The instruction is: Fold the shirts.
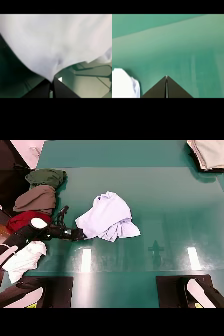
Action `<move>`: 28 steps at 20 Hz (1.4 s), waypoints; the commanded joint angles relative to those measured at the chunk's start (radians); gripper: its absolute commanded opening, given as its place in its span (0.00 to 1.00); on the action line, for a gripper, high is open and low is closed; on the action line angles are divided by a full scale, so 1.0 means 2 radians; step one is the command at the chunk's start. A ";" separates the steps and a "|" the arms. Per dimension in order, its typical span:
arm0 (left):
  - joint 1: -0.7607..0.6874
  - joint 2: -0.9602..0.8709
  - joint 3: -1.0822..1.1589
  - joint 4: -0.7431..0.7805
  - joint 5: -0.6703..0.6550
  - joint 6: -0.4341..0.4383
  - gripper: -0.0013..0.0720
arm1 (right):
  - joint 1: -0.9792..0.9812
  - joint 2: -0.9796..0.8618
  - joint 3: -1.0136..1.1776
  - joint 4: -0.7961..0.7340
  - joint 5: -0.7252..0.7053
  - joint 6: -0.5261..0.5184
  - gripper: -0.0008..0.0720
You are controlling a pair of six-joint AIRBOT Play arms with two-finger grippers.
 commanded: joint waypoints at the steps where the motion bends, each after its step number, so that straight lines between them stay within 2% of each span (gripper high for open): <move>1: -0.001 0.004 0.066 0.010 -0.039 0.000 0.05 | 0.009 0.012 -0.056 -0.001 0.024 0.000 0.04; 3: -0.001 0.015 0.125 0.044 -0.069 -0.003 0.05 | 0.039 0.031 -0.162 -0.002 0.007 0.000 0.06; 4: -0.002 0.020 0.152 0.061 -0.083 -0.003 0.05 | 0.056 0.039 -0.222 -0.002 -0.009 0.000 0.29; 5: -0.002 0.025 0.180 0.076 -0.098 -0.003 0.05 | 0.080 0.045 -0.290 -0.001 -0.035 0.000 0.74; 6: -0.002 0.026 0.203 0.087 -0.112 -0.003 0.05 | 0.105 0.044 -0.352 0.000 -0.060 0.000 0.85; 8: -0.002 0.026 0.240 0.096 -0.134 -0.003 0.05 | 0.166 0.026 -0.455 0.013 -0.122 -0.019 0.76; 9: -0.002 0.026 0.251 0.096 -0.139 -0.003 0.05 | 0.199 0.010 -0.491 0.032 -0.162 -0.037 0.76; 11: -0.002 0.026 0.257 0.097 -0.138 -0.003 0.05 | 0.257 -0.032 -0.523 0.067 -0.232 -0.056 0.76; 13: -0.002 0.026 0.257 0.102 -0.141 -0.004 0.05 | 0.301 -0.083 -0.517 0.088 -0.265 -0.077 0.76; 19: -0.002 0.026 0.257 0.104 -0.143 -0.003 0.05 | 0.362 -0.211 -0.420 0.091 -0.269 -0.092 0.74; 23: -0.002 0.026 0.257 0.104 -0.143 -0.003 0.05 | 0.390 -0.256 -0.369 0.090 -0.246 -0.092 0.69; 25: -0.002 0.026 0.257 0.104 -0.143 -0.004 0.05 | 0.404 -0.267 -0.355 0.089 -0.244 -0.092 0.50; 27: -0.002 0.026 0.257 0.104 -0.142 -0.006 0.05 | 0.411 -0.267 -0.352 0.086 -0.249 -0.101 0.16; 28: -0.001 0.026 0.261 0.107 -0.141 -0.012 0.05 | 0.411 -0.262 -0.352 0.086 -0.249 -0.107 0.04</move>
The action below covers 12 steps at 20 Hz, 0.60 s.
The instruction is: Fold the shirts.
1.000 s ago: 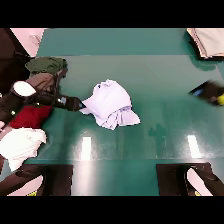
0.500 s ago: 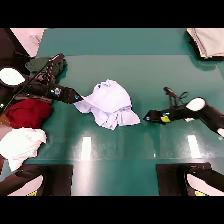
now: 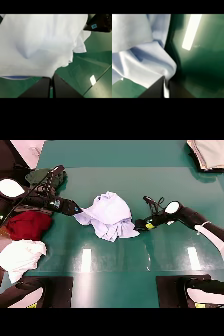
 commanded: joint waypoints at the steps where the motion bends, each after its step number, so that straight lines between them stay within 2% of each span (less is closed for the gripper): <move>1: 0.001 0.000 0.013 0.013 0.001 -0.018 0.05 | 0.005 0.006 0.012 0.001 0.002 -0.015 0.04; 3: 0.001 0.001 0.059 0.051 -0.003 -0.040 0.05 | -0.023 0.049 0.019 -0.018 0.005 -0.011 0.04; 6: 0.001 0.013 0.180 0.091 -0.019 -0.052 0.05 | -0.093 0.139 0.080 -0.082 0.031 0.033 0.03; 12: 0.000 0.043 0.464 0.104 -0.031 -0.070 0.05 | -0.246 0.271 0.309 -0.100 0.069 0.039 0.03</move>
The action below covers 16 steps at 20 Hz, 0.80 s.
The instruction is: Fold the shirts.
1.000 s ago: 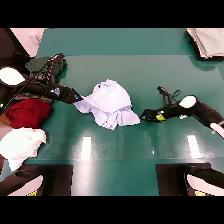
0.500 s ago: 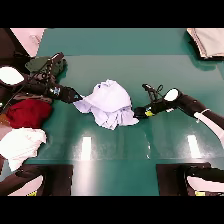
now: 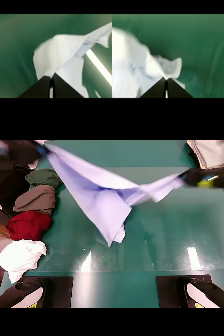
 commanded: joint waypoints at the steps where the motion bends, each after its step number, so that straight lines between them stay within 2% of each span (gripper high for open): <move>1: 0.000 0.016 0.155 0.012 -0.006 -0.021 0.05 | -0.082 0.068 0.135 -0.014 0.027 0.006 0.03; 7: 0.000 0.106 0.185 0.010 0.060 -0.051 0.05 | -0.193 0.125 0.299 -0.013 0.050 0.006 0.03; 11: 0.000 0.152 0.185 -0.009 0.105 -0.060 0.05 | -0.255 0.115 0.401 -0.013 0.063 0.006 0.03; 14: 0.000 0.159 0.184 -0.014 0.100 -0.058 0.05 | -0.265 0.082 0.465 -0.008 0.076 0.006 0.03; 16: 0.000 0.146 0.170 0.024 0.076 -0.060 0.05 | -0.265 0.050 0.479 0.015 0.089 0.007 0.03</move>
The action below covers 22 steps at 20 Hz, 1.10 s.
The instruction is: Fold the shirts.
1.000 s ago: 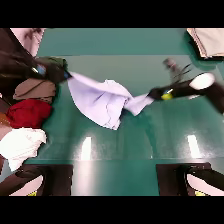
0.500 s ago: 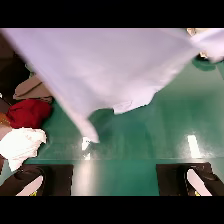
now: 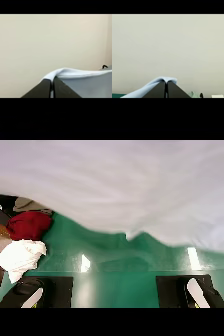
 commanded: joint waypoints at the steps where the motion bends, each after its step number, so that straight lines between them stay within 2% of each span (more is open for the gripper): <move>1: 0.001 -0.012 -0.033 0.059 -0.025 -0.015 0.05 | -0.011 -0.050 0.032 0.046 0.027 0.001 0.03; 3: 0.001 -0.042 -0.096 0.094 -0.053 -0.024 0.05 | -0.003 -0.086 -0.035 0.107 0.041 0.001 0.03; 4: 0.001 -0.064 -0.135 0.097 -0.068 -0.024 0.05 | 0.013 -0.101 -0.079 0.110 0.048 0.003 0.03; 6: 0.001 -0.114 -0.213 0.093 -0.079 -0.023 0.05 | 0.056 -0.144 -0.162 0.091 0.068 0.007 0.03; 8: 0.001 -0.174 -0.282 0.091 -0.071 -0.022 0.05 | 0.116 -0.195 -0.224 0.025 0.069 0.008 0.03; 10: 0.001 -0.234 -0.330 0.093 -0.028 -0.007 0.05 | 0.177 -0.246 -0.259 -0.066 0.039 0.008 0.03; 12: 0.001 -0.296 -0.343 0.093 0.019 0.004 0.05 | 0.224 -0.293 -0.275 -0.117 -0.010 0.010 0.03; 15: 0.001 -0.361 -0.342 0.094 0.074 0.005 0.05 | 0.260 -0.350 -0.275 -0.131 -0.076 0.023 0.03; 18: 0.001 -0.384 -0.342 0.097 0.102 0.005 0.05 | 0.272 -0.383 -0.275 -0.122 -0.114 0.032 0.04; 19: 0.001 -0.384 -0.342 0.104 0.105 0.005 0.22 | 0.272 -0.390 -0.275 -0.115 -0.114 0.032 0.11; 20: 0.002 -0.383 -0.341 0.109 0.104 0.003 0.64 | 0.271 -0.393 -0.275 -0.102 -0.110 0.032 0.44; 21: 0.005 -0.383 -0.337 0.113 0.091 0.003 0.80 | 0.266 -0.393 -0.275 -0.092 -0.104 0.032 0.65; 22: 0.012 -0.382 -0.329 0.115 0.067 0.003 0.76 | 0.262 -0.389 -0.275 -0.081 -0.090 0.032 0.64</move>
